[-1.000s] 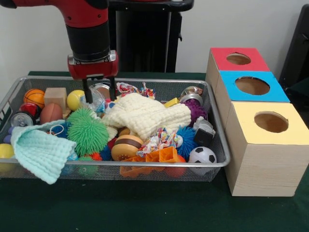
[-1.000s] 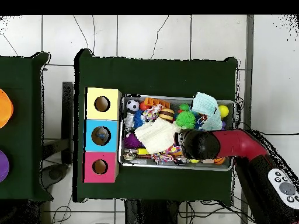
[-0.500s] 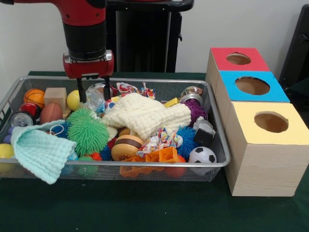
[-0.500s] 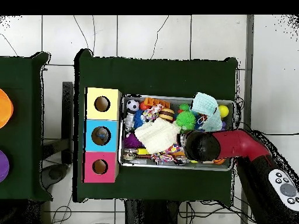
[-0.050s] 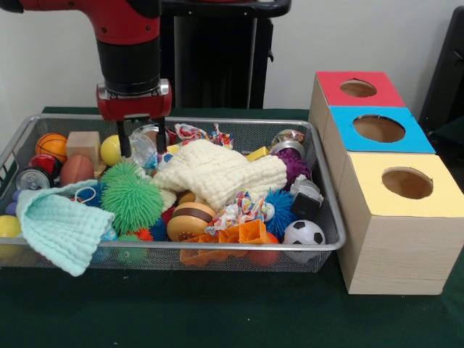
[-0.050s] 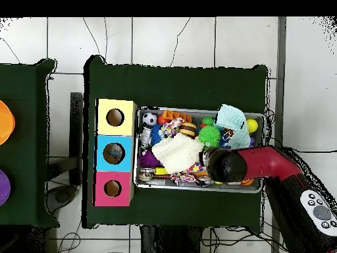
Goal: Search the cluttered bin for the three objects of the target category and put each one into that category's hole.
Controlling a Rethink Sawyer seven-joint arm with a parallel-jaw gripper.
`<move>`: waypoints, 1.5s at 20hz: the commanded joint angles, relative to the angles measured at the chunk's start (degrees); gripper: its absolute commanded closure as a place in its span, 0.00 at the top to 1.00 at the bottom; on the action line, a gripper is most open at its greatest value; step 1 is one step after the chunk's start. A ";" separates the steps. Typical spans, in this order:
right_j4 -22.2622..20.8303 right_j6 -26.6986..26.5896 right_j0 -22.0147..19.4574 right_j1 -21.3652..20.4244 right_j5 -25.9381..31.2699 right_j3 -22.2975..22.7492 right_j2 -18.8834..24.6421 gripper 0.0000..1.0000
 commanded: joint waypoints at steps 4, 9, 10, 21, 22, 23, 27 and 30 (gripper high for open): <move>-4.53 -9.82 0.88 5.45 3.09 -5.08 -1.00 1.00; -4.55 -9.84 0.55 5.87 3.28 -5.27 -0.65 1.00; -4.36 -9.87 0.33 5.87 3.30 -5.22 -0.51 1.00; -4.63 -9.34 0.42 5.94 3.27 -5.36 -0.93 0.00; -4.68 -9.28 0.34 5.90 3.17 -5.23 -0.98 0.00; -4.72 -9.23 0.27 5.86 3.07 -5.10 -1.04 0.00; -4.70 -8.83 0.37 5.86 3.08 -5.21 -1.27 0.00; -4.57 -8.17 0.47 5.93 2.76 -5.38 -1.36 0.00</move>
